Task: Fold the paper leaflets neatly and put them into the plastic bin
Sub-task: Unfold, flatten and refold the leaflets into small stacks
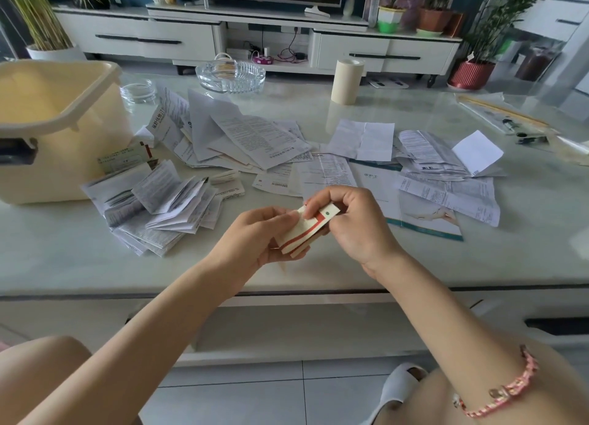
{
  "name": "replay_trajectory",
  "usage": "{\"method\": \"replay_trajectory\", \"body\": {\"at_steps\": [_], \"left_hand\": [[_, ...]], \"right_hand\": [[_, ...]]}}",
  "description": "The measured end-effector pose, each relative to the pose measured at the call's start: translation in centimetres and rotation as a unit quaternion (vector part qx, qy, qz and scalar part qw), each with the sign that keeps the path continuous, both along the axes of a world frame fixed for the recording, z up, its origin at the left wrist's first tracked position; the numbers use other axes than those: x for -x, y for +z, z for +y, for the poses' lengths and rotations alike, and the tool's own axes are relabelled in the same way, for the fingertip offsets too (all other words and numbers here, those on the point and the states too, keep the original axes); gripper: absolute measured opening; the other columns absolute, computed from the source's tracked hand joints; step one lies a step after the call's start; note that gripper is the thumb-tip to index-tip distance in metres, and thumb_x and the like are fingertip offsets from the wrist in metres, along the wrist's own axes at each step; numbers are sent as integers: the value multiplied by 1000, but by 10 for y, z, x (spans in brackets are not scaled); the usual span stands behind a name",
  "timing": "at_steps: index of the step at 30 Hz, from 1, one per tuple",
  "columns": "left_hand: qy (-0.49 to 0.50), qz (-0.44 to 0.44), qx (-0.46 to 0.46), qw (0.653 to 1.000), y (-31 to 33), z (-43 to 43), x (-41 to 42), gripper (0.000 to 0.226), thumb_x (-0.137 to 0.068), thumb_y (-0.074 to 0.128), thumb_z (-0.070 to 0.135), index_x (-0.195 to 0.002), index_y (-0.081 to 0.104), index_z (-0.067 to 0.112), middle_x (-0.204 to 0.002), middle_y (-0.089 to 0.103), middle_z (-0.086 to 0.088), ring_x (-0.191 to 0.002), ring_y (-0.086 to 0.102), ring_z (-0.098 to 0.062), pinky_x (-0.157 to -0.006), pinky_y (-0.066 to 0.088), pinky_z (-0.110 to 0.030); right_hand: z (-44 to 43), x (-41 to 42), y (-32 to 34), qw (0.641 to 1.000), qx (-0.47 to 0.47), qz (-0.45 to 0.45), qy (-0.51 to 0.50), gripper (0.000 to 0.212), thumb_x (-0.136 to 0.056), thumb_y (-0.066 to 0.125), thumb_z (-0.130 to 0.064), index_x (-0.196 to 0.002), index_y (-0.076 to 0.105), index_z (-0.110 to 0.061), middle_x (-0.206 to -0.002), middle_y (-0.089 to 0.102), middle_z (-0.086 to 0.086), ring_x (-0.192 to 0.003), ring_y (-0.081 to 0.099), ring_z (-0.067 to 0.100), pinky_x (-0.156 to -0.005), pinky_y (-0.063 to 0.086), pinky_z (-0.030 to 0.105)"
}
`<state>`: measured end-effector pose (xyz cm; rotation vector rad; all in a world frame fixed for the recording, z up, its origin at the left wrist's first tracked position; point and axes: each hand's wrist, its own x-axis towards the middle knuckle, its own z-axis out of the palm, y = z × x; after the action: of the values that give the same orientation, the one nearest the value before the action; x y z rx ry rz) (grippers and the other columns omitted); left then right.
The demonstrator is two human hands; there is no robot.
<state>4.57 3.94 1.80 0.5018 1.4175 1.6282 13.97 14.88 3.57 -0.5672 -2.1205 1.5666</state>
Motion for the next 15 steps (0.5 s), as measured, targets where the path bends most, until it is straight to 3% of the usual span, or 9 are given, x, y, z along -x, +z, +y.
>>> {"method": "replay_trajectory", "body": {"at_steps": [3,12,15], "left_hand": [[30,69,20,997,-5,-2,1,15,-91,55,12,-91,61,-2,-74,64,-11,-57,62,-14,-55,54,-22],[126,201,46,970,-4,-7,5,14,-93,55,9,-81,62,9,-68,62,-5,-46,58,-3,-48,53,-20],[138,215,48,966,-4,-12,8,14,-92,55,9,-80,62,11,-70,61,-6,-46,57,-3,-47,52,-19]], "right_hand": [[-1,2,-1,999,-14,-31,1,47,-83,34,14,-72,68,-16,-75,66,1,-64,61,6,-57,50,16],[-6,11,5,991,118,-56,28,31,-98,39,-28,-97,69,-16,-82,64,6,-61,60,12,-55,49,22],[-7,15,4,992,71,-83,57,19,-96,48,-19,-104,65,-19,-84,60,2,-56,57,11,-52,47,20]]}}
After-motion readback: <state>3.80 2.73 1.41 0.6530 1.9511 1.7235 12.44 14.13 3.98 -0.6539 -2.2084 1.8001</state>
